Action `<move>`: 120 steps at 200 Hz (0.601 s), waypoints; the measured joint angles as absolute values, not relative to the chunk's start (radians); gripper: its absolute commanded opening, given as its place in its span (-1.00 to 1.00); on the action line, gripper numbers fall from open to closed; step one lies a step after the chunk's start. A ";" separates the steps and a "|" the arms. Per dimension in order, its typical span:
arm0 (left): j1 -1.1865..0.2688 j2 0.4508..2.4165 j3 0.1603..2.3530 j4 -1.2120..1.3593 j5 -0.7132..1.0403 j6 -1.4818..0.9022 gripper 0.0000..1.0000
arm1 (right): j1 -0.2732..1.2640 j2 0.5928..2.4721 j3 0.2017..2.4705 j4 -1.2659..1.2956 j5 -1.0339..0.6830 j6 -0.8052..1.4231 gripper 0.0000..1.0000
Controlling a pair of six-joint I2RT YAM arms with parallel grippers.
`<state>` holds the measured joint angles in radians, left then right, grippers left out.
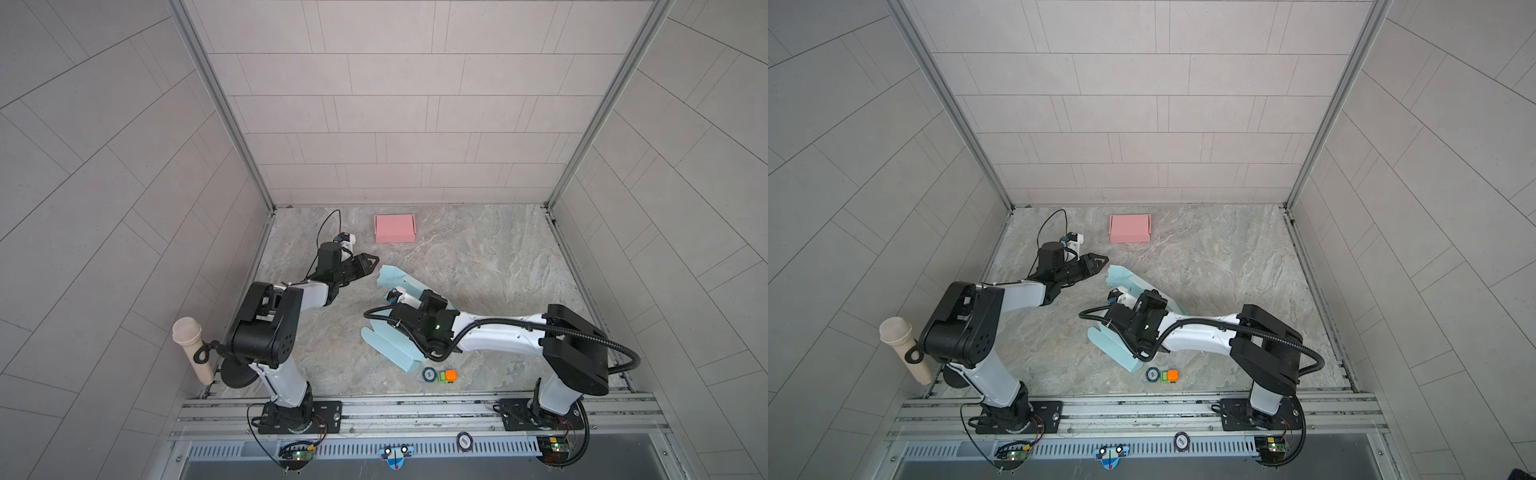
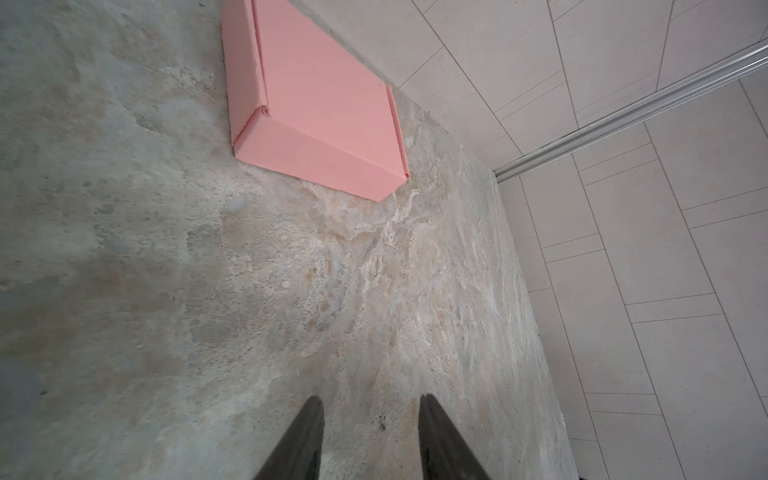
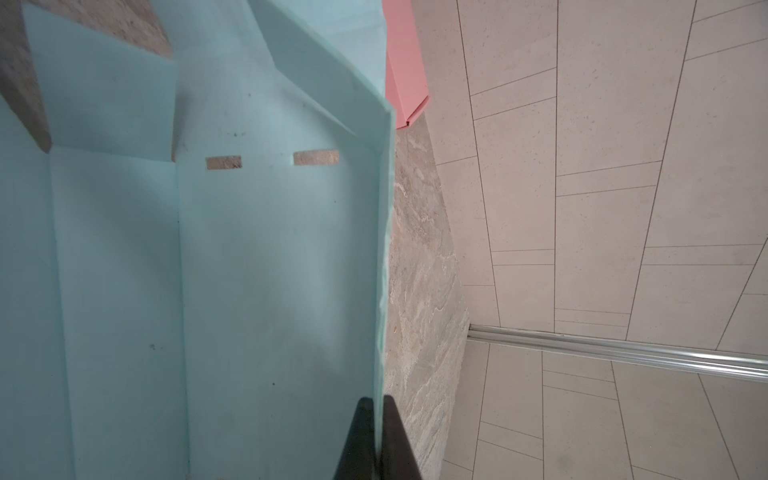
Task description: Fold the paper box
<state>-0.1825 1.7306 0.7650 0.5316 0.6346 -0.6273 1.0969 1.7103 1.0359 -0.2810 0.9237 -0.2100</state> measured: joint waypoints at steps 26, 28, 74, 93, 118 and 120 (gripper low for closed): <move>-0.184 1.747 0.765 0.506 0.650 -0.609 -0.17 | 1.102 1.732 1.024 -0.243 0.939 -0.248 -1.00; -0.184 1.747 0.765 0.504 0.651 -0.608 -0.16 | 1.102 1.734 1.024 -0.240 0.941 -0.251 -1.00; -0.205 1.765 0.767 0.498 0.664 -0.585 -0.16 | 1.105 1.760 1.022 -0.176 0.950 -0.305 -1.00; -0.220 1.769 0.767 0.495 0.673 -0.581 -0.16 | 1.105 1.781 1.022 -0.157 0.952 -0.320 -1.00; -0.236 1.768 0.766 0.496 0.685 -0.579 -0.14 | 1.105 1.804 1.021 -0.137 0.963 -0.337 -1.00; -0.237 1.768 0.765 0.496 0.686 -0.579 -0.14 | 1.106 1.805 1.021 -0.136 0.964 -0.338 -1.00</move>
<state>-0.2375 1.7679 0.7654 0.4965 0.6861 -0.5785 1.1057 1.8053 1.0214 -0.1360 0.9642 -0.3378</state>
